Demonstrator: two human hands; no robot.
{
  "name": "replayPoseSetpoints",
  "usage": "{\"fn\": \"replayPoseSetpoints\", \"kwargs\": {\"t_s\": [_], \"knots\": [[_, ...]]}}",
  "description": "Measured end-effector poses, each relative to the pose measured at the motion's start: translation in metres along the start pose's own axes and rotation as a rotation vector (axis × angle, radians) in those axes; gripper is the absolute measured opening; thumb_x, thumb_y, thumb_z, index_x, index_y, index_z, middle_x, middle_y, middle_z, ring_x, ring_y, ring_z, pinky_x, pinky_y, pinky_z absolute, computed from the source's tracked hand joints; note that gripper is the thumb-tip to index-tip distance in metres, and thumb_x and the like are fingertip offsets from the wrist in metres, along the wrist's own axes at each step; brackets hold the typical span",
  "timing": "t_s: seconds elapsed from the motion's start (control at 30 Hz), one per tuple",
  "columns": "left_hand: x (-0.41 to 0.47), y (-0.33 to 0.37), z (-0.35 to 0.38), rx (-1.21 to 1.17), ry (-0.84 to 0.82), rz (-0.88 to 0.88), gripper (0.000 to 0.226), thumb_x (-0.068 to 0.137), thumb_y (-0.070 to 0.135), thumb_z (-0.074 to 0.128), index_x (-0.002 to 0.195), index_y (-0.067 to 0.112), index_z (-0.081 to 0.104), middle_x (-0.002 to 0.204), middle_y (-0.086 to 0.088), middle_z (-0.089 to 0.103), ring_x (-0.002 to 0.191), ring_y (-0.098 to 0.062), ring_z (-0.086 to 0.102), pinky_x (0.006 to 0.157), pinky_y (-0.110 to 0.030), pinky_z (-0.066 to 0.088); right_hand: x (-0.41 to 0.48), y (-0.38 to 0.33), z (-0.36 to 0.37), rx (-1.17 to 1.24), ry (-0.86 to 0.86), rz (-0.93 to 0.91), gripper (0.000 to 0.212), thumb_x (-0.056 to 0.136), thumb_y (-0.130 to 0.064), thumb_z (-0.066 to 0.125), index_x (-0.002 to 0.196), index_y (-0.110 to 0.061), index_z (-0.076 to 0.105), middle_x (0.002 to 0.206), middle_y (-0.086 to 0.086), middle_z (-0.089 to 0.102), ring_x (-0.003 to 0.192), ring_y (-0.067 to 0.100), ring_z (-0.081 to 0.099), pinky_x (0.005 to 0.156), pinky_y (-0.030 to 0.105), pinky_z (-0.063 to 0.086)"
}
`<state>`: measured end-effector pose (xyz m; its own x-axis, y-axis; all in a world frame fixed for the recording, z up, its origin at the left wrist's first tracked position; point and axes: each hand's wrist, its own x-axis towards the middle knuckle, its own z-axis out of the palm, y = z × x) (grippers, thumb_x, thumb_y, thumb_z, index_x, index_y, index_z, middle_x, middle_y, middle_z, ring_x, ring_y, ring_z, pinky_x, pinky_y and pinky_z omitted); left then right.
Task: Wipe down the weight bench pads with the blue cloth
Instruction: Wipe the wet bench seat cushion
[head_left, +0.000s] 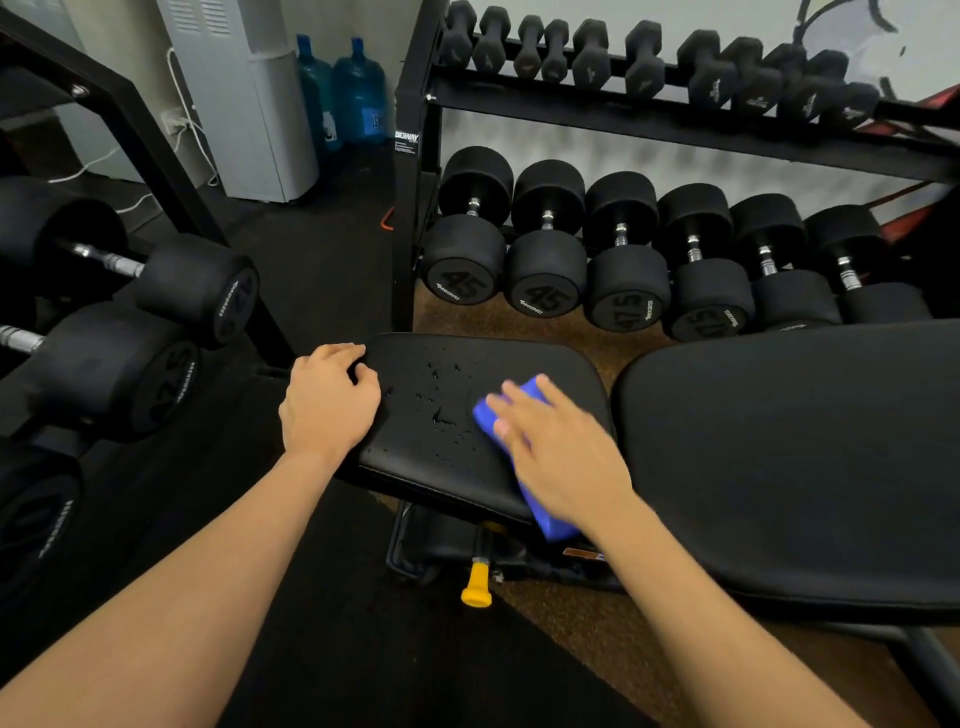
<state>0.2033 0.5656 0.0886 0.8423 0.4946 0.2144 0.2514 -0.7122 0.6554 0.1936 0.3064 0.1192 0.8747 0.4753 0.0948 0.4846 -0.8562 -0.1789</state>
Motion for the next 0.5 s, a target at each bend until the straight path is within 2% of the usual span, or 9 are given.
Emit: {"fn": "replayPoseSetpoints", "kwargs": {"t_s": [0.07,0.13,0.23,0.3,0.4,0.5], "knots": [[-0.001,0.0,0.0,-0.002,0.003,0.0,0.037,0.1,0.03,0.05,0.133,0.025,0.065,0.14,0.009,0.059,0.132,-0.021,0.048,0.097,-0.045,0.047,-0.043,0.003,-0.002,0.062,-0.023,-0.023,0.046,0.108,-0.047,0.028,0.151,-0.038,0.04,0.16,-0.019,0.031,0.154,0.015,0.013,0.113,0.038,0.035],[-0.003,-0.001,0.0,0.003,0.007,-0.001,0.038,0.1,0.03,0.05,0.134,0.024,0.065,0.14,0.008,0.059,0.132,-0.022,0.049,0.098,-0.046,0.047,-0.045,0.025,-0.003,0.094,-0.004,0.078,0.046,0.107,-0.048,0.029,0.15,-0.041,0.042,0.159,-0.022,0.031,0.153,0.011,0.012,0.112,0.037,0.035],[-0.003,-0.001,0.0,0.007,0.011,0.005,0.038,0.1,0.03,0.049,0.134,0.023,0.065,0.141,0.007,0.059,0.132,-0.024,0.049,0.098,-0.046,0.047,0.003,0.047,-0.004,0.136,0.048,0.276,0.044,0.108,-0.041,0.029,0.15,-0.036,0.043,0.161,-0.014,0.031,0.154,0.017,0.012,0.11,0.046,0.034],[-0.003,0.0,0.0,0.016,0.013,0.005,0.039,0.1,0.03,0.048,0.134,0.022,0.065,0.141,0.006,0.059,0.132,-0.024,0.049,0.098,-0.045,0.047,0.03,0.045,-0.002,0.127,0.06,0.338,0.044,0.109,-0.036,0.029,0.15,-0.031,0.043,0.162,-0.01,0.032,0.154,0.023,0.013,0.109,0.048,0.034],[-0.003,-0.001,0.0,0.009,0.018,0.008,0.039,0.1,0.03,0.049,0.134,0.022,0.065,0.14,0.005,0.059,0.13,-0.024,0.05,0.097,-0.045,0.047,0.022,0.023,0.0,0.0,0.072,0.3,0.044,0.108,-0.032,0.03,0.149,-0.025,0.045,0.158,-0.004,0.039,0.15,0.027,0.021,0.102,0.047,0.042],[-0.003,-0.002,-0.001,0.002,0.011,0.012,0.038,0.1,0.03,0.049,0.134,0.022,0.065,0.141,0.004,0.059,0.131,-0.025,0.05,0.097,-0.046,0.048,-0.028,-0.007,0.005,-0.039,0.111,0.138,0.044,0.107,-0.034,0.034,0.147,-0.025,0.048,0.154,-0.003,0.045,0.147,0.029,0.029,0.099,0.047,0.046]]}}
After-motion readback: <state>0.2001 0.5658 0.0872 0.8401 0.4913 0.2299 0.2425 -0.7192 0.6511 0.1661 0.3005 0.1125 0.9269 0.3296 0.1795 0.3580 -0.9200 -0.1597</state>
